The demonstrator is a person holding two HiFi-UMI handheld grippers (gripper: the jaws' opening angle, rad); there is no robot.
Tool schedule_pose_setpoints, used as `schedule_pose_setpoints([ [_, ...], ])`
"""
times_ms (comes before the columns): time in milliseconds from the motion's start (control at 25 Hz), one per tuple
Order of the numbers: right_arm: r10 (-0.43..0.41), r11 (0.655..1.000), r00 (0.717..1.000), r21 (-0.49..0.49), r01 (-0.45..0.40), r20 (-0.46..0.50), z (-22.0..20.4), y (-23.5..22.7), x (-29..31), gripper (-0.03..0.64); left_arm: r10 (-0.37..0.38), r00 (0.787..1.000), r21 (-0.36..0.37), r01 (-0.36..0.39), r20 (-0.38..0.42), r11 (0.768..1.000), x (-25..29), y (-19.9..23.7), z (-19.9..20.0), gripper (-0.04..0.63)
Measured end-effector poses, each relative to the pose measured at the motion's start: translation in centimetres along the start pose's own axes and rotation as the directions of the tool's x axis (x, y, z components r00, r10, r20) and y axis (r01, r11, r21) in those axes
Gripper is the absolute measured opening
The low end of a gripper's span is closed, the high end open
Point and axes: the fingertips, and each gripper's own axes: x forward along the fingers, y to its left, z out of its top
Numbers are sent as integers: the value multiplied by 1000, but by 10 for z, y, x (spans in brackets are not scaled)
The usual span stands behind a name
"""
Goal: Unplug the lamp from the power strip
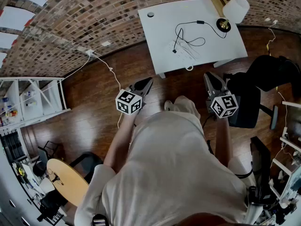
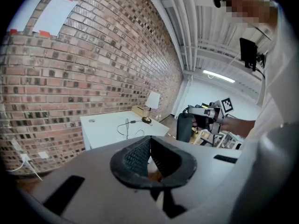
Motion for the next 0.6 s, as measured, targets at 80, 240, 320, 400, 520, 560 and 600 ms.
schedule_pose_setpoints([
  [80,0,1000,1000,-1,0,-5,0,-4,12,18,54,998,34,-55,11,998,3,17,2,0],
  [240,18,1000,999,-2,-18,-27,-1,-10,36,18,91,996,16,-92,12,996,9,40,-1,38],
  [320,31,999,998,-6,-32,-49,0,-14,50,18,94,996,-2,-94,1,996,13,48,-3,43],
  [400,50,999,996,-11,-51,-71,1,-20,69,18,96,995,-10,-96,-12,995,19,56,-5,43],
  [520,90,996,989,-17,-92,-116,0,-28,101,18,119,992,-18,-120,-36,993,29,71,-5,43],
  [560,104,994,986,-22,-108,-132,0,-30,111,18,135,990,-20,-136,-44,990,33,77,-4,43],
  [600,117,992,982,-31,-122,-145,0,-32,122,18,150,987,-21,-151,-51,988,39,84,-3,41],
])
